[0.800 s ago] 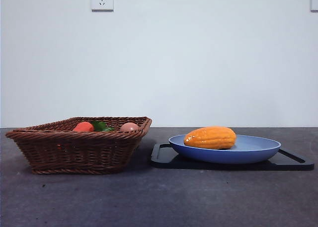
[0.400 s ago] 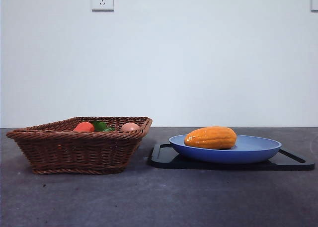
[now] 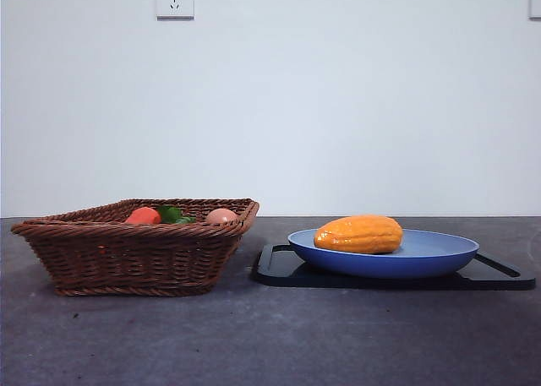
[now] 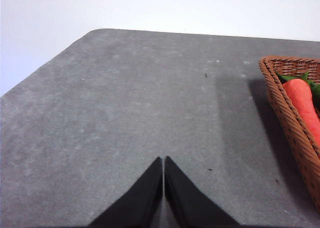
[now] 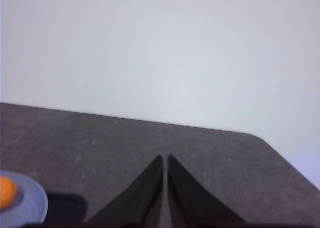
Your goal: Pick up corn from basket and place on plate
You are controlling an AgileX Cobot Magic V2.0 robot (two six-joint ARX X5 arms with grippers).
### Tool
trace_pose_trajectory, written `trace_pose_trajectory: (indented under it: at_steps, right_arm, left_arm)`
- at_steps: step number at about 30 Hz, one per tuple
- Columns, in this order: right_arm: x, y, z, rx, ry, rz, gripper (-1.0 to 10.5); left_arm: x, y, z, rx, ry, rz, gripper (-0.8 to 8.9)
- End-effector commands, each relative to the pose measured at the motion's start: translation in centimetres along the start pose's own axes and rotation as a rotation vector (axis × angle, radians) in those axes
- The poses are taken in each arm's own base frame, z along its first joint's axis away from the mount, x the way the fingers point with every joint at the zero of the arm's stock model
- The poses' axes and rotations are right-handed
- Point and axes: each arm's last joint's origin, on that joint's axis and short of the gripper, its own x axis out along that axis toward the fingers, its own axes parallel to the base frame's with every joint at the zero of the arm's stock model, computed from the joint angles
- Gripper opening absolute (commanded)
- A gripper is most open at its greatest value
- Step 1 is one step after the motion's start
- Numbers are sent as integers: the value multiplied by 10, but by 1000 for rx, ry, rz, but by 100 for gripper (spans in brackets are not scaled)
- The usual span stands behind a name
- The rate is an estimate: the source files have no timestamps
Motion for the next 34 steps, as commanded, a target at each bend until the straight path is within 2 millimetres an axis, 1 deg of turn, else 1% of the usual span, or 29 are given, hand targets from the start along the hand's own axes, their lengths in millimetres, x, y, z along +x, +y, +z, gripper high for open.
trace_pose_trajectory:
  at_steps: [1, 5, 21, 34]
  right_arm:
    - [-3, 2, -11, 20, -5, -4, 2]
    - [-6, 4, -29, 49, 6, -2, 2]
    - [-12, 8, -56, 87, 288, 26, 2]
    - [-11, 8, -55, 89, 274, 25, 2]
  left_arm:
    - [1, 0, -7, -6, 47, 3, 8]
    - [1, 0, -7, -6, 47, 3, 8]
    - [1, 0, -7, -6, 47, 3, 8]
    - [1, 0, -7, -6, 47, 3, 8]
